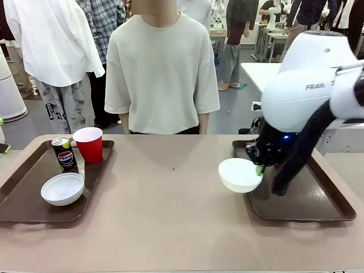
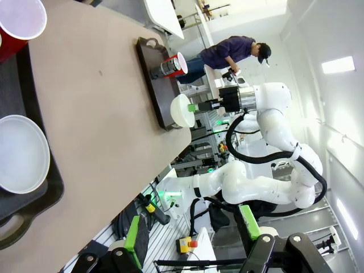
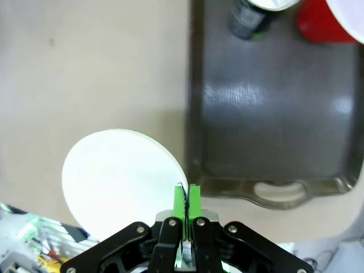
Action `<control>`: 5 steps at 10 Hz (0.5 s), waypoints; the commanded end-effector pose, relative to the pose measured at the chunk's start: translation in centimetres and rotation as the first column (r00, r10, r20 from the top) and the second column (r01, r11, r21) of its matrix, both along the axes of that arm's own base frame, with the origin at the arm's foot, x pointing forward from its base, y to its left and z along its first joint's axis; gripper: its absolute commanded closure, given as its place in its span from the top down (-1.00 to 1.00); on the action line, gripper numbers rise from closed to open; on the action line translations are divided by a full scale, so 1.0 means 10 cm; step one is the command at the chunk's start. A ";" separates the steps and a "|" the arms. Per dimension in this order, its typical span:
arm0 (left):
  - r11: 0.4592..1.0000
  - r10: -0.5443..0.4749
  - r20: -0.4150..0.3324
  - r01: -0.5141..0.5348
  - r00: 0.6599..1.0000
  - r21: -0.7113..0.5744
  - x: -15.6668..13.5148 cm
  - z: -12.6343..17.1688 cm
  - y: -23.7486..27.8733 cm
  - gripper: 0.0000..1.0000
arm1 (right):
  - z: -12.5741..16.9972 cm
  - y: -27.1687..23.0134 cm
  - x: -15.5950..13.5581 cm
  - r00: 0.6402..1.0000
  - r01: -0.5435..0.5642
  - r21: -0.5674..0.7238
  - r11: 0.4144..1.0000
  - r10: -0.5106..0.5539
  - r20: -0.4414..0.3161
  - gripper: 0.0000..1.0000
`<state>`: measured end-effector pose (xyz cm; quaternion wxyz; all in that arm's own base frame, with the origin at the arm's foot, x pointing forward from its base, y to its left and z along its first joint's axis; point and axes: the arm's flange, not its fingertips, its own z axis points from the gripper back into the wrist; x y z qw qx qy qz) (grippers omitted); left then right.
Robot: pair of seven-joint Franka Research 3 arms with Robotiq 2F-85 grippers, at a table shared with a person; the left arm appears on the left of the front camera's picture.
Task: Prepare tableware on both trays.
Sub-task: Pick up a Picnic Bowl from the table and place it on a Handle tray.
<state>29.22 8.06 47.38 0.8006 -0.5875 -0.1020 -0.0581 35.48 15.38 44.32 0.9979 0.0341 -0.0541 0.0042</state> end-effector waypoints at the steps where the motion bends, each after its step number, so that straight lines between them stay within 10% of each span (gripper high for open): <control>1: 1.000 0.001 0.021 0.000 1.000 -0.021 0.01 0.01 0.00 0.67 | -0.10 -0.42 0.07 0.999 -0.029 -0.045 0.999 0.028 -0.024 -0.99; 5: 1.000 0.001 0.021 0.000 1.000 -0.021 0.01 0.01 0.00 0.67 | -0.31 -1.03 0.21 0.998 -0.063 -0.034 0.997 0.062 -0.029 -0.99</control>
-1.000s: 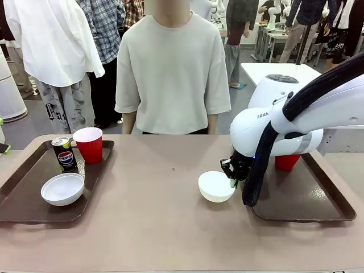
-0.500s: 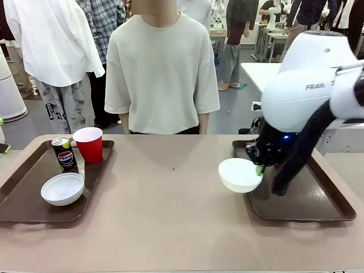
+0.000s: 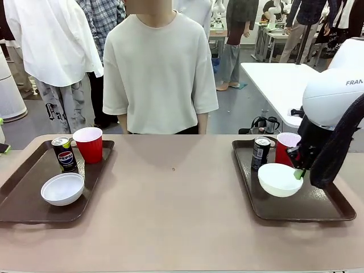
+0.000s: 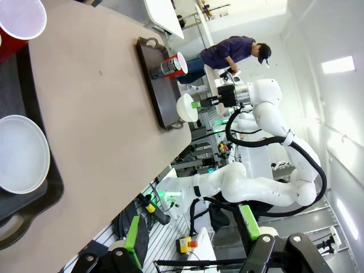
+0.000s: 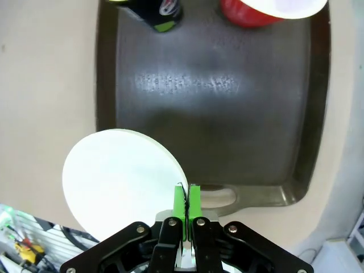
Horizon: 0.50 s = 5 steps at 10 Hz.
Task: Prepare tableware on both trays.
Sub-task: Pick up a Picnic Bowl from the table and place it on a Handle tray.
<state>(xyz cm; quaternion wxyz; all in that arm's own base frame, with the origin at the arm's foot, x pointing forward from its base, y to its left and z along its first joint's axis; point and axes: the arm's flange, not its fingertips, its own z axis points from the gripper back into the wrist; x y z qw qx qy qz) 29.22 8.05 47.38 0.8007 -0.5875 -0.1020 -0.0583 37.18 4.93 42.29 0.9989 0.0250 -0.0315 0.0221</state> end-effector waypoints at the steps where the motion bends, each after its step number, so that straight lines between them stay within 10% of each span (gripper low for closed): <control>1: 1.000 0.001 0.021 -0.001 1.000 -0.021 0.01 0.01 0.00 0.67 | -0.20 -0.02 0.08 0.999 -0.033 -0.013 0.999 0.033 0.012 -0.99; 5: 1.000 0.001 0.021 -0.001 1.000 -0.021 0.01 0.01 0.00 0.67 | -0.60 -0.07 0.22 0.999 -0.032 -0.037 0.999 0.033 0.018 -0.99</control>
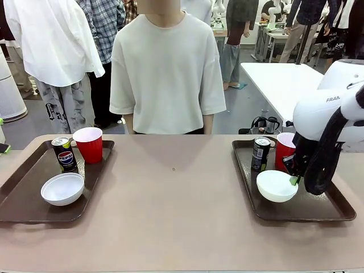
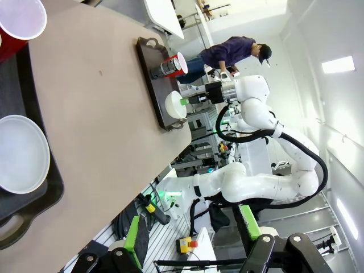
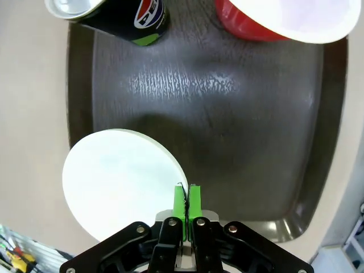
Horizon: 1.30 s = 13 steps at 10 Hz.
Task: Prepare tableware on both trays.
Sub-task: Pick up a Picnic Bowl from the table and place it on a Handle tray.
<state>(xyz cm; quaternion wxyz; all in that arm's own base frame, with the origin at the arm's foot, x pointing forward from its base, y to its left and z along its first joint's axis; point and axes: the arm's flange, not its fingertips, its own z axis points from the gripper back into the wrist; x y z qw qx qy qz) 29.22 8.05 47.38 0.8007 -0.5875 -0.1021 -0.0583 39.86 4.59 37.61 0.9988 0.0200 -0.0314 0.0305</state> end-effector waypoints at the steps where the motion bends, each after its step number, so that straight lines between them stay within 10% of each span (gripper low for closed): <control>1: 1.000 0.001 0.021 -0.001 1.000 -0.021 0.01 0.01 0.00 0.67 | -0.19 -0.07 0.00 1.000 -0.002 -0.033 0.999 0.003 0.014 -0.99; 3: 1.000 0.001 0.021 -0.001 1.000 -0.021 0.01 0.01 0.00 0.67 | -0.21 -0.08 0.04 1.000 0.007 -0.027 1.000 -0.007 0.005 0.24; 5: 1.000 0.001 0.021 -0.001 1.000 -0.021 0.01 0.01 0.00 0.67 | -0.07 -0.07 -0.02 0.999 0.020 -0.012 1.000 -0.019 0.031 1.00; 7: 1.000 0.001 0.021 -0.001 1.000 -0.021 0.01 0.01 0.00 0.67 | 0.14 -0.07 -0.19 0.999 0.033 0.063 0.997 -0.036 0.034 1.00; 8: 1.000 0.001 0.021 -0.001 1.000 -0.021 0.01 0.01 0.00 0.67 | 0.25 -0.07 -0.33 0.999 0.029 0.126 0.992 -0.033 0.025 0.13; 13: 1.000 0.001 0.021 -0.001 1.000 -0.021 0.01 0.01 0.00 0.67 | 0.55 -0.11 -1.04 0.994 0.092 0.595 0.799 -0.112 -0.002 1.00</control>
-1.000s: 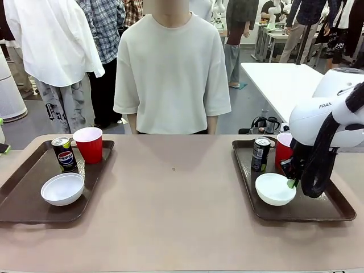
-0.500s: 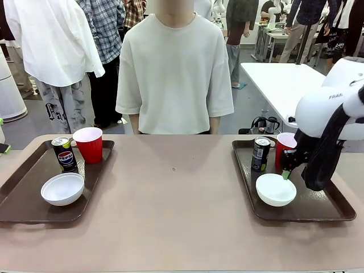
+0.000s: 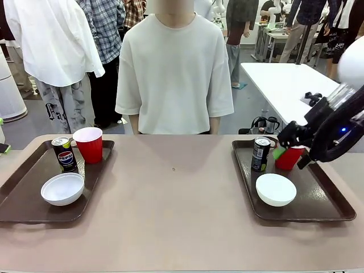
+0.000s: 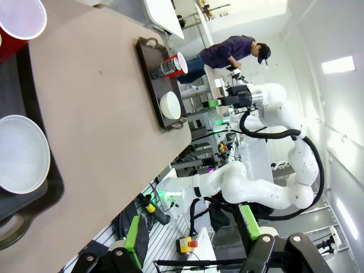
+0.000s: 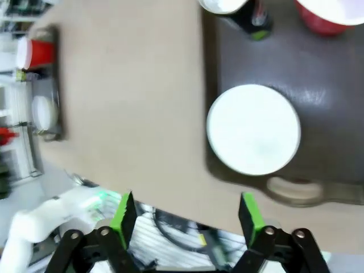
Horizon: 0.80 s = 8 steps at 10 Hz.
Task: Prepare tableware on both trays.
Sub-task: Pick up a Picnic Bowl from the table and place it on a Handle tray.
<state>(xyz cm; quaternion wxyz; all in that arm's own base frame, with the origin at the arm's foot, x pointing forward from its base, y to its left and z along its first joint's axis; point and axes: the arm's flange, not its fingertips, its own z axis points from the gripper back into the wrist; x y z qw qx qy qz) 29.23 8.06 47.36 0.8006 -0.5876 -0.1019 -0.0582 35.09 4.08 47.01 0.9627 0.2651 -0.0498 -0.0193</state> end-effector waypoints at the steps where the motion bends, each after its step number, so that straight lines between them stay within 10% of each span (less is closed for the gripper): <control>1: 1.000 0.001 0.021 -0.001 1.000 -0.021 0.01 0.01 0.00 0.67 | -0.37 -0.09 -0.71 0.995 0.081 0.247 0.966 -0.091 0.031 1.00; 3: 1.000 0.001 0.021 -0.001 1.000 -0.021 0.01 0.01 0.00 0.67 | -0.38 -0.25 -1.07 0.978 0.182 0.457 0.871 -0.206 0.003 1.00; 8: 1.000 0.001 0.021 -0.001 1.000 -0.021 0.01 0.01 0.00 0.67 | -0.87 -0.39 -1.34 0.996 0.051 0.684 0.727 -0.088 0.019 1.00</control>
